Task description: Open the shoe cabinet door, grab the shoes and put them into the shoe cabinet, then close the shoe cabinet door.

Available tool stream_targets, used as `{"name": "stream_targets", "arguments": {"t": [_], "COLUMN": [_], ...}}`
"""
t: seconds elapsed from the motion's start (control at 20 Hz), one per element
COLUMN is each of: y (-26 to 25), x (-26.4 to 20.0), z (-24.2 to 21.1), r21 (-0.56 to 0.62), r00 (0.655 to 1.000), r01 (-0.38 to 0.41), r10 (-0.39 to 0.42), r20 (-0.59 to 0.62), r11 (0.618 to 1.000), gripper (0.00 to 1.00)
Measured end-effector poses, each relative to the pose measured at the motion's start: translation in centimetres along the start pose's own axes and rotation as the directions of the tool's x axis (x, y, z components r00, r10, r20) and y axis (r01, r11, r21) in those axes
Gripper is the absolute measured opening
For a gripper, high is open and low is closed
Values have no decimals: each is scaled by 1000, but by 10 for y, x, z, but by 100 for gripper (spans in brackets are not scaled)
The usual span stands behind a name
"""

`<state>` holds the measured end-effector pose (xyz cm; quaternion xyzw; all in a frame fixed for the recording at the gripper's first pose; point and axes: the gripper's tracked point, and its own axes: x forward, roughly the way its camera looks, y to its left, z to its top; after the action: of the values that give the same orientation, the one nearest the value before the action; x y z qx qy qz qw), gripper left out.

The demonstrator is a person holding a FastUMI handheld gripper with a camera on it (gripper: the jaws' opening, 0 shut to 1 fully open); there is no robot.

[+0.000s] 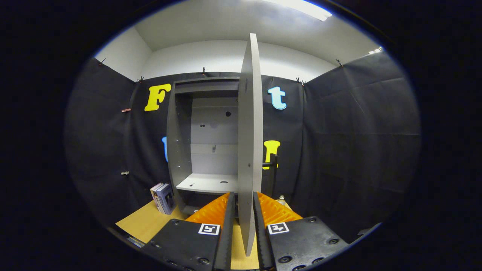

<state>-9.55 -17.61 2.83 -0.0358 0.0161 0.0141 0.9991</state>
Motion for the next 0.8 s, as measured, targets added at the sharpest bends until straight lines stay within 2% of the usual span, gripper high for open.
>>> {"name": "stream_targets", "arguments": {"t": [0.4,0.6,0.8], "y": [50,81,107], "x": [13,29,49], "z": [-62,-111,-170], "r21": [14,34,41], "r00": [987,966,937], "r01": [-96,-129,-126], "r10": [97,134,132], "r20": [-127,-223,-322], "r11": [995,991,991], "gripper": [32,32,32]}}
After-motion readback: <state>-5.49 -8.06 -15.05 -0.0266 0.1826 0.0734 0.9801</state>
